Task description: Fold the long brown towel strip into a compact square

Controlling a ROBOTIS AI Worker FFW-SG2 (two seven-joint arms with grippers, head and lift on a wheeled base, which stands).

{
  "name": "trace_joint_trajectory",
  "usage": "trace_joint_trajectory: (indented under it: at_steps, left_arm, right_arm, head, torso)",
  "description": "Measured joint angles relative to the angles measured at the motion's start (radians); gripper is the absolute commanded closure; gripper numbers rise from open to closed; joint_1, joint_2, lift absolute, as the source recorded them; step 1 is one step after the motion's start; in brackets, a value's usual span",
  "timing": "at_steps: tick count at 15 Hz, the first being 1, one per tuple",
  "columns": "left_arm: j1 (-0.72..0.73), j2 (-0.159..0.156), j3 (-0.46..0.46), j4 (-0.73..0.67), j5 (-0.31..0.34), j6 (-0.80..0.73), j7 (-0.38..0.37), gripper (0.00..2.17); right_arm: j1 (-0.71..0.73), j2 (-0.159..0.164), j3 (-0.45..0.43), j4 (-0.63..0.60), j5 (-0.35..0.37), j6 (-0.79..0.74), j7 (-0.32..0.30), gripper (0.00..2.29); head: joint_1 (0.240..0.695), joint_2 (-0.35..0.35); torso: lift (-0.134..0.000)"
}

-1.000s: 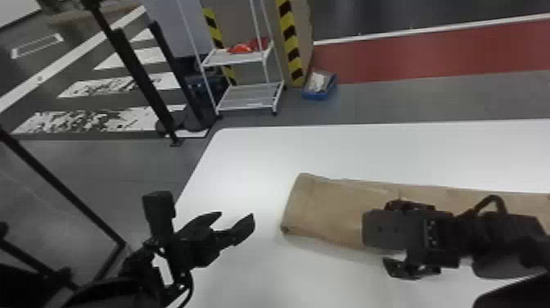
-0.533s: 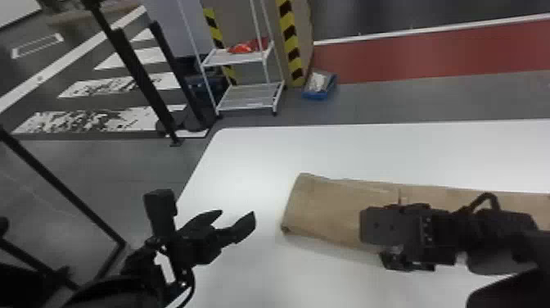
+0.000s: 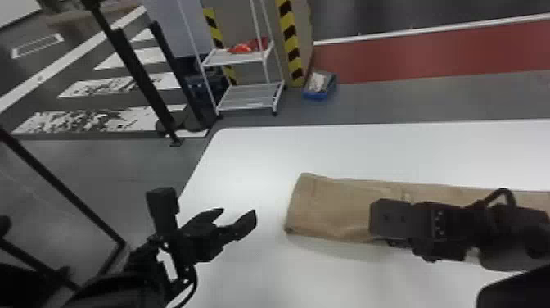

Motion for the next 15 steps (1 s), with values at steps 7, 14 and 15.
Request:
trace_joint_trajectory:
  at_steps: [7, 14, 15]
  left_arm:
    - [-0.003, 0.0, -0.007, 0.001, -0.004, 0.003, -0.002, 0.08]
    - [-0.003, 0.007, -0.007, 0.004, -0.007, 0.003, -0.006, 0.08]
    - [-0.003, 0.007, -0.008, 0.004, -0.008, 0.003, -0.007, 0.08]
  right_arm:
    - [-0.001, -0.006, -0.05, -0.122, -0.055, 0.013, -0.01, 1.22]
    - [0.074, -0.061, -0.074, -0.168, -0.043, 0.099, 0.027, 0.08]
    - [0.07, -0.063, -0.079, -0.173, -0.046, 0.096, 0.015, 0.08]
  head:
    - [0.695, 0.35]
    - [0.695, 0.344]
    - [0.695, 0.341]
  torso:
    - [-0.125]
    - [-0.125]
    - [-0.125]
